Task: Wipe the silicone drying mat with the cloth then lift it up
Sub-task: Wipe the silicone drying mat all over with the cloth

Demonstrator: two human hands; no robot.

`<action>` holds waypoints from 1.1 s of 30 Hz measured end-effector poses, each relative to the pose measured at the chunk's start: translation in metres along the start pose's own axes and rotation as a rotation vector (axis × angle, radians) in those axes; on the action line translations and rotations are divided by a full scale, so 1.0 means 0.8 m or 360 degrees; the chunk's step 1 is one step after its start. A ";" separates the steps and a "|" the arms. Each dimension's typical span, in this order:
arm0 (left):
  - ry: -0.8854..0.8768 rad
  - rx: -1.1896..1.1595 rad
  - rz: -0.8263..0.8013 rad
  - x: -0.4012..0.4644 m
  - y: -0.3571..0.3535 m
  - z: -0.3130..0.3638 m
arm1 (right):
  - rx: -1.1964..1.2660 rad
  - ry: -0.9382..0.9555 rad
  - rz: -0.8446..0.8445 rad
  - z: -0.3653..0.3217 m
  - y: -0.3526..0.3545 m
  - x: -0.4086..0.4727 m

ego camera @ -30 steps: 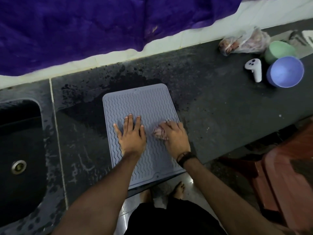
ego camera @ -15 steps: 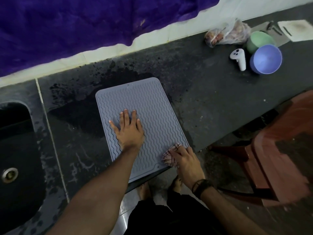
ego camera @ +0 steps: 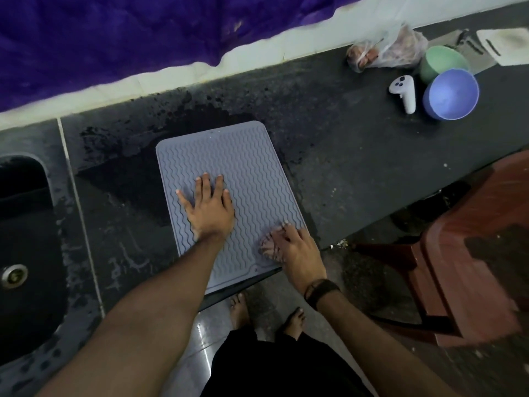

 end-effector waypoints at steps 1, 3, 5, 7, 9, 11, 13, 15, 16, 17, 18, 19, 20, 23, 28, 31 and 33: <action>-0.0005 0.0014 -0.0004 -0.001 0.000 0.001 | 0.0011 0.0022 -0.0020 0.004 0.001 -0.021; -0.0025 0.0066 -0.0013 -0.001 0.001 0.002 | 0.0037 0.0058 -0.0045 0.011 0.006 -0.048; -0.0045 0.0103 -0.0041 0.000 0.002 0.004 | 0.0040 0.0077 -0.0002 0.019 0.014 -0.050; -0.0062 0.0140 -0.0062 -0.001 0.004 0.007 | 0.0023 0.0051 0.0079 0.025 0.024 -0.028; -0.0063 0.0175 -0.0089 -0.001 0.007 0.008 | 0.0015 0.0017 0.0147 0.029 0.028 0.010; -0.0080 0.0227 -0.0050 0.003 0.013 0.014 | -0.0012 0.0009 0.0103 0.027 0.022 0.046; -0.0097 0.0221 0.0039 0.004 0.020 0.031 | -0.0015 -0.0010 0.0020 0.023 0.012 0.067; -0.0142 0.0165 0.0091 0.000 0.019 0.055 | -0.0010 -0.0026 0.0004 0.024 0.006 0.069; -0.0170 0.0150 0.0077 -0.004 0.013 0.066 | -0.0019 -0.0011 0.0010 0.025 0.005 0.063; -0.0178 0.0148 0.0056 -0.009 0.005 0.073 | -0.0024 0.0017 0.0020 0.027 0.005 0.053; -0.0161 0.0152 0.0049 -0.013 -0.001 0.075 | -0.0019 0.0039 0.0026 0.030 0.004 0.041; -0.0133 0.0148 0.0058 -0.014 -0.005 0.074 | -0.0008 0.0051 0.0025 0.034 0.004 0.027; -0.0108 0.0126 0.0072 -0.014 -0.007 0.071 | -0.0001 0.0060 0.0016 0.040 0.004 0.010; -0.0091 0.0082 0.0143 -0.015 -0.007 0.068 | 0.0020 0.0088 -0.0031 0.056 0.004 -0.039; -0.0076 0.0052 0.0148 -0.016 -0.011 0.068 | 0.0107 0.0044 0.0082 0.066 0.024 -0.031; -0.0050 0.0040 0.0174 -0.015 -0.009 0.066 | 0.0158 0.0018 0.0171 0.053 0.029 0.028; -0.0026 0.0041 0.0183 -0.015 -0.007 0.066 | 0.0127 0.0022 0.0097 0.046 0.022 0.057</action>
Point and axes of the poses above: each hand's wrist, its own x-axis towards the middle knuckle, its own y-axis out of the back of the hand, z = x × y, the point moved 6 cm from there along x, towards the middle knuckle, and after that the axes turned 12 degrees about z, right-handed, at the moved point
